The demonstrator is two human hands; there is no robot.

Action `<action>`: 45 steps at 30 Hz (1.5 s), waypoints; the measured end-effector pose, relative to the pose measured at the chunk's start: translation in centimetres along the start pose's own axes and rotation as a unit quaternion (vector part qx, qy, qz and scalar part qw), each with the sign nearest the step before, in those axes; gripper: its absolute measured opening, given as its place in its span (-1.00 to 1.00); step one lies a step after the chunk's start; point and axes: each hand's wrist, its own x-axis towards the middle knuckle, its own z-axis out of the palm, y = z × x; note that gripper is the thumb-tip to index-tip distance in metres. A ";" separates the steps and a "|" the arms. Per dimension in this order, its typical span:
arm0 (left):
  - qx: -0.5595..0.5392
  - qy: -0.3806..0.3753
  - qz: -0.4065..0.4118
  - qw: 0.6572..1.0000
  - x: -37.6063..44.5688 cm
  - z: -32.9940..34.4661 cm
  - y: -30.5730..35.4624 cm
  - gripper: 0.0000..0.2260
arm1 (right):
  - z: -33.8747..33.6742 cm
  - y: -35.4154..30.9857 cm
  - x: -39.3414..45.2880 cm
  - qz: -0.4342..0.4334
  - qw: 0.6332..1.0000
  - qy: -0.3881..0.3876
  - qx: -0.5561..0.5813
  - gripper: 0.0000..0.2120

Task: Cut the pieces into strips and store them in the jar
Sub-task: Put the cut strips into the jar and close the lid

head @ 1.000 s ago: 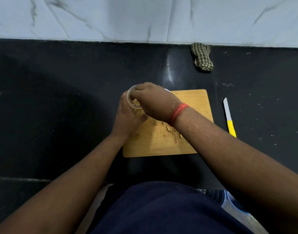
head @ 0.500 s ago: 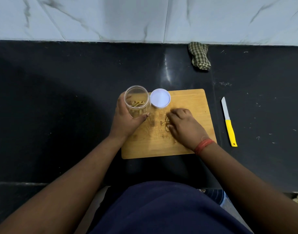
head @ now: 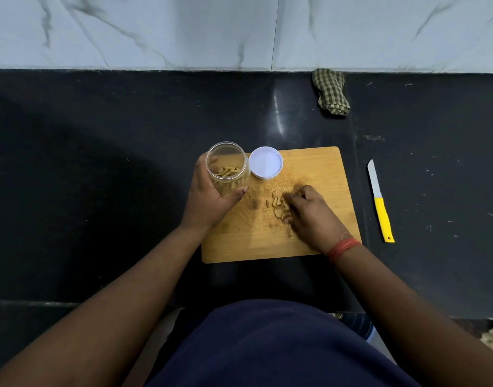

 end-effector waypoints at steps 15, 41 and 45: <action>0.004 0.003 0.001 1.000 0.0 0.0 0.1 -0.14 | 0.7 -1.1 1.9 -0.193 0.967 0.054 -0.158 -0.67; -0.007 -0.018 -0.004 1.000 -0.1 -0.3 0.6 -0.13 | -8.2 -11.8 9.0 -0.247 0.969 0.014 -0.015 -0.76; -0.010 -0.009 0.000 1.000 -0.1 -0.2 0.5 -0.13 | -9.9 -11.0 9.1 -0.216 0.975 0.002 0.053 -0.75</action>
